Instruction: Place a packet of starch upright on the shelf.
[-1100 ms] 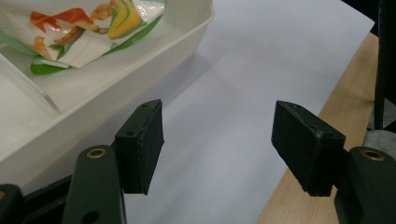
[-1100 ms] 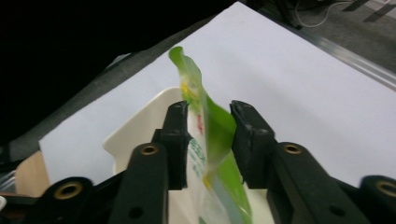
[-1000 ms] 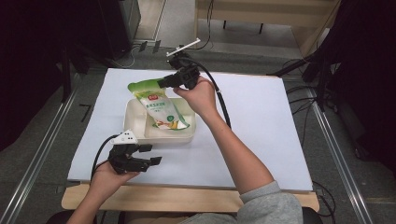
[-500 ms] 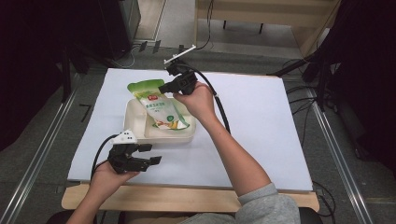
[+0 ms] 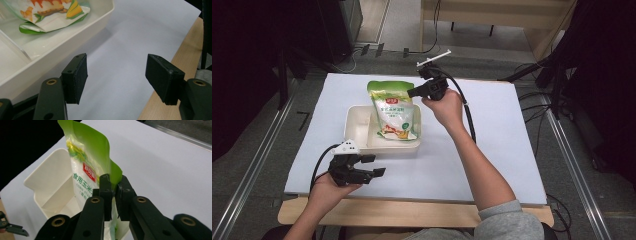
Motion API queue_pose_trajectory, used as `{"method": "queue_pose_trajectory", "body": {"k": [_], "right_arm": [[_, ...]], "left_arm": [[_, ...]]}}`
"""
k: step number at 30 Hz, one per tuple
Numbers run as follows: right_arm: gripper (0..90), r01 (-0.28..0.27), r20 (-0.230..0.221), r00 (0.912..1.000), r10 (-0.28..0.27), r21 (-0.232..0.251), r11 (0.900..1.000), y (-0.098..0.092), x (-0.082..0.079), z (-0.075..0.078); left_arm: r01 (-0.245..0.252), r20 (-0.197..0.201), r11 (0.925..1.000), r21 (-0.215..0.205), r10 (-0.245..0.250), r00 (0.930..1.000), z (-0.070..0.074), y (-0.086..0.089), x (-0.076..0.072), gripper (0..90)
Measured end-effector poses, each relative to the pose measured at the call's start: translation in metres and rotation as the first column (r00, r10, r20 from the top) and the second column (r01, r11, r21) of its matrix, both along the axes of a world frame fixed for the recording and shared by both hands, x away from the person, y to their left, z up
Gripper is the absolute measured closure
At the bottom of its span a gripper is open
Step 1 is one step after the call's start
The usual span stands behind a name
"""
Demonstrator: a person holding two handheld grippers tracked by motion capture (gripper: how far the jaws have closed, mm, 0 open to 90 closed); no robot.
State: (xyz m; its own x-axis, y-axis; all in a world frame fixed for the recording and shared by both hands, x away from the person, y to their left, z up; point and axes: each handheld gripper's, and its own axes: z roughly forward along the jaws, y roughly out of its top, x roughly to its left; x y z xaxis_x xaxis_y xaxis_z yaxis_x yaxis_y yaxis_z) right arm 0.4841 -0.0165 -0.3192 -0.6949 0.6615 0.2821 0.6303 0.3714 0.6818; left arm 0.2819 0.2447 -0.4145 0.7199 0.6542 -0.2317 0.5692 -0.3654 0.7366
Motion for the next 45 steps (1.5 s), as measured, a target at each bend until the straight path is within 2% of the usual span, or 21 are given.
{"method": "queue_pose_trajectory", "body": {"k": [3,5,8,11,14,19,20,23,26,28,36,37,39,40,42,45], "right_arm": [[82.2,-0.022,-0.022,0.9995,0.022,0.027,0.999,-0.003,0.0,0.0],[79.7,-0.034,-0.006,0.9994,0.034,0.028,0.999,-0.003,-0.002,0.0],[70.3,-0.029,0.017,0.9994,0.029,0.05,0.998,-0.006,-0.005,0.002],[61.7,-0.028,0.035,0.9991,0.025,0.071,0.997,-0.013,-0.008,0.002],[57.1,-0.033,0.057,0.998,0.028,0.083,0.996,-0.022,-0.013,0.002],[55.1,-0.047,0.079,0.9961,0.039,0.096,0.994,-0.032,-0.023,-0.005],[53.0,-0.055,0.111,0.9928,0.045,0.093,0.994,-0.038,-0.03,-0.009],[49.7,-0.06,0.132,0.9902,0.047,0.096,0.994,-0.045,-0.037,-0.013],[47.4,-0.059,0.123,0.9912,0.047,0.09,0.994,-0.053,-0.044,-0.018],[46.4,-0.062,0.12,0.9913,0.053,0.069,0.996,-0.059,-0.049,-0.022],[44.6,-0.062,0.127,0.9904,0.054,0.063,0.996,-0.08,-0.069,-0.033],[44.5,-0.068,0.145,0.9877,0.059,0.056,0.996,-0.088,-0.078,-0.038],[44.4,-0.073,0.162,0.9848,0.063,0.057,0.996,-0.094,-0.086,-0.043],[44.4,-0.073,0.162,0.9848,0.063,0.057,0.996,-0.094,-0.086,-0.043],[43.3,-0.07,0.154,0.9862,0.061,0.057,0.996,-0.106,-0.099,-0.051],[41.9,-0.071,0.155,0.9862,0.059,0.074,0.995,-0.114,-0.109,-0.059]], "left_arm": [[0.001,0.001,1.0,0.001,-0.001,1.0,0.0,0.0,0.0,34.8],[0.001,0.002,1.0,-0.002,-0.001,1.0,0.0,0.001,0.0,34.8],[0.001,-0.002,1.0,-0.006,-0.001,1.0,0.0,0.002,0.001,34.8],[0.0,-0.002,1.0,0.0,0.0,1.0,0.0,0.001,0.0,34.8],[0.004,-0.003,1.0,-0.001,-0.004,1.0,0.0,0.0,0.0,34.8],[-0.001,-0.004,1.0,-0.002,0.001,1.0,0.0,0.001,0.0,34.8],[-0.002,-0.003,1.0,0.001,0.002,1.0,0.0,0.001,0.0,34.8],[0.003,-0.006,1.0,0.002,-0.003,1.0,0.0,0.0,0.0,34.8],[0.004,-0.006,1.0,-0.001,-0.004,1.0,0.0,-0.001,0.0,34.8],[0.006,-0.006,1.0,0.001,-0.006,1.0,0.0,-0.001,0.0,34.8],[0.004,-0.005,1.0,0.0,-0.004,1.0,-0.001,-0.001,0.0,34.8],[0.005,-0.006,1.0,0.001,-0.005,1.0,0.0,-0.001,0.0,34.8],[0.002,-0.004,1.0,0.002,-0.002,1.0,-0.001,-0.001,0.0,34.8],[0.002,-0.004,1.0,0.002,-0.002,1.0,-0.001,-0.001,0.0,34.8],[0.004,-0.002,1.0,-0.002,-0.004,1.0,-0.001,-0.002,0.001,34.8],[0.005,-0.003,1.0,0.002,-0.005,1.0,0.0,-0.002,0.001,34.8]]}}
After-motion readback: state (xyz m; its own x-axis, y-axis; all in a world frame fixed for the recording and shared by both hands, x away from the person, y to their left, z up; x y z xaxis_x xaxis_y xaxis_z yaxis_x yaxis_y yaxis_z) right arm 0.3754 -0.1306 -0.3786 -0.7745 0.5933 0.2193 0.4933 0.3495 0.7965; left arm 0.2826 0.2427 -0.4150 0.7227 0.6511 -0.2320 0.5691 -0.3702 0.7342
